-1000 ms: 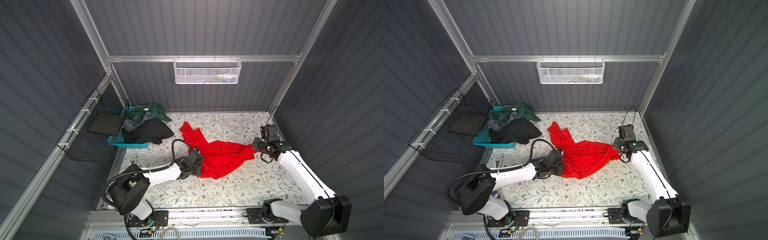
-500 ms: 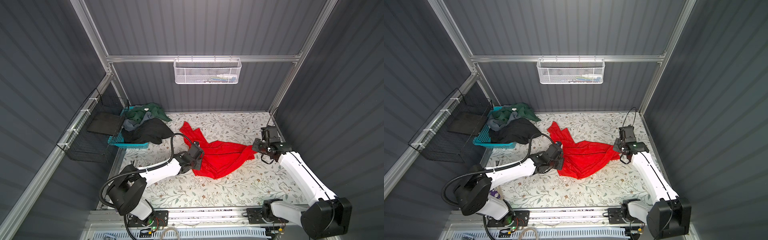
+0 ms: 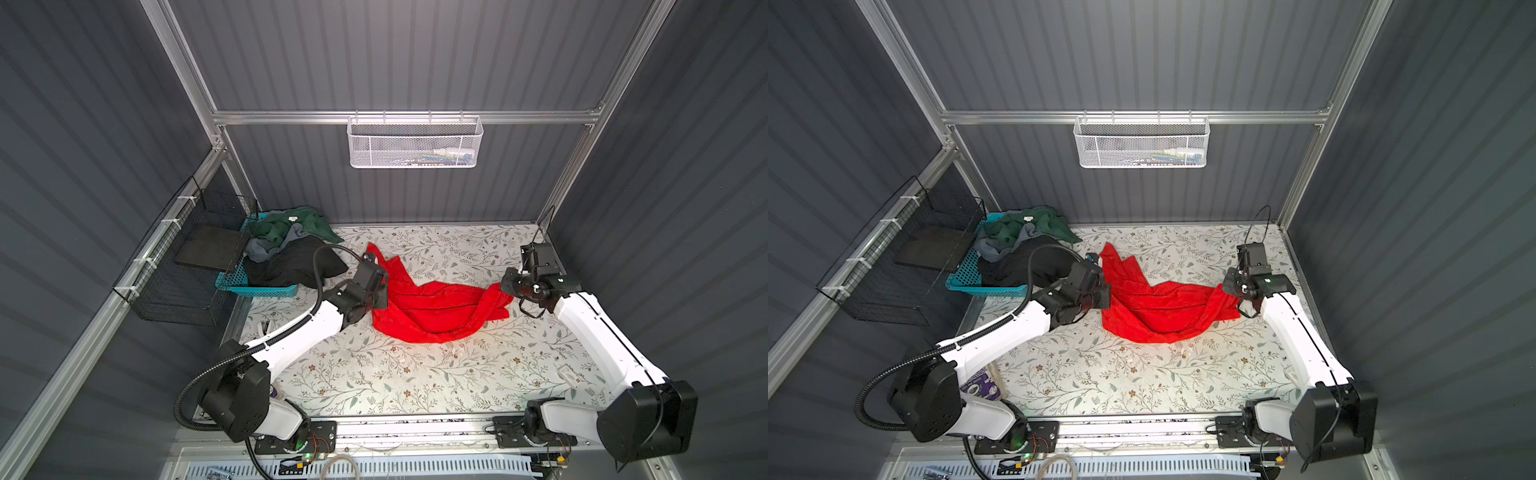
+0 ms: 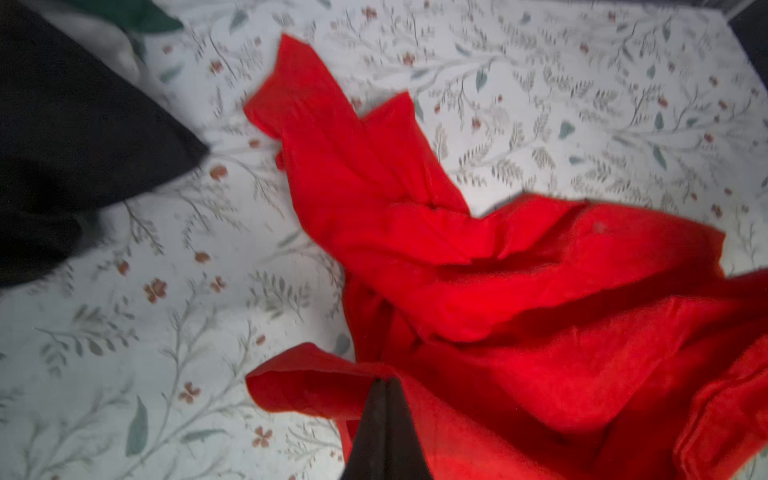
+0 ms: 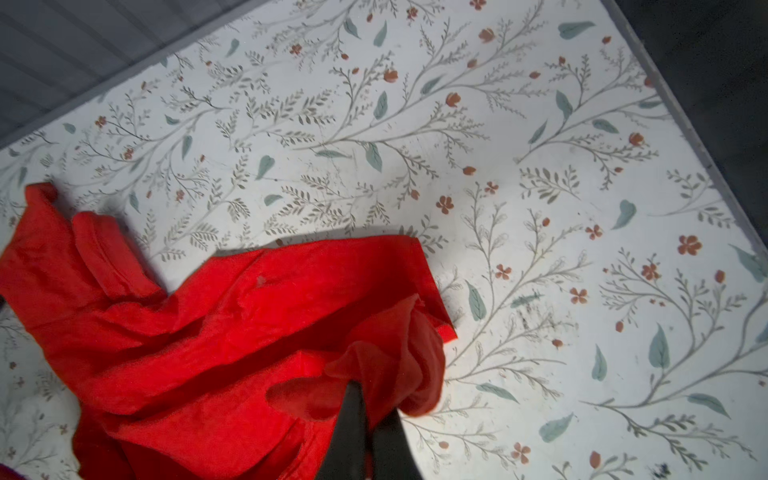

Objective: Fold and stack the t-shirts

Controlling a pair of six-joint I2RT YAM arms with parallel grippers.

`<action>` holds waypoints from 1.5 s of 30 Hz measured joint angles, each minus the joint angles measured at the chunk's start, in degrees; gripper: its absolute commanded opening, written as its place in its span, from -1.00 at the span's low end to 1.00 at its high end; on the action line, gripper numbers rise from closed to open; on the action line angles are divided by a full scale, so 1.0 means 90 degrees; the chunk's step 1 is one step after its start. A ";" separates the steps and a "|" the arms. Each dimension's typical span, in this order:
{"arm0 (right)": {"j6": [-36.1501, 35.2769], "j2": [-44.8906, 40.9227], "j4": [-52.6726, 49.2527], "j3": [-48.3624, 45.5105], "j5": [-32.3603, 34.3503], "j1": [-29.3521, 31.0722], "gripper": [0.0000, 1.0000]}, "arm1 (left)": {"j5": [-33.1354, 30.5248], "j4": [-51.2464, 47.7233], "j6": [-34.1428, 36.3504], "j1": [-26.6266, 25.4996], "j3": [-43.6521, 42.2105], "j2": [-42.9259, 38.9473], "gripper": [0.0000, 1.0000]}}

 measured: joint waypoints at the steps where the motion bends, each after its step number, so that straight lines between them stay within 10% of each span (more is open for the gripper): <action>1: -0.0022 0.0121 0.0015 0.0219 -0.0027 0.0000 -1.00 | -0.0032 -0.0002 0.0070 0.0087 0.0355 0.0121 -1.00; 11: -0.0833 0.2263 0.0029 0.4969 0.0335 0.0000 -1.00 | -0.0058 -0.0474 0.1307 0.1144 0.5542 0.2244 -1.00; 25: -0.1481 -0.0675 -0.0262 0.4286 0.1382 0.0940 -1.00 | -0.0874 -0.0231 0.2543 0.0185 0.4262 -0.1389 -1.00; 38: -0.1931 0.1105 -0.1430 0.7689 0.1821 0.1290 -1.00 | -0.1166 -0.0833 0.3696 0.0107 0.8068 0.0561 -1.00; 45: -0.1834 0.0899 -0.1537 0.6613 0.1804 0.1292 -1.00 | -0.1394 -0.0826 0.4051 0.0107 0.8191 0.0923 -1.00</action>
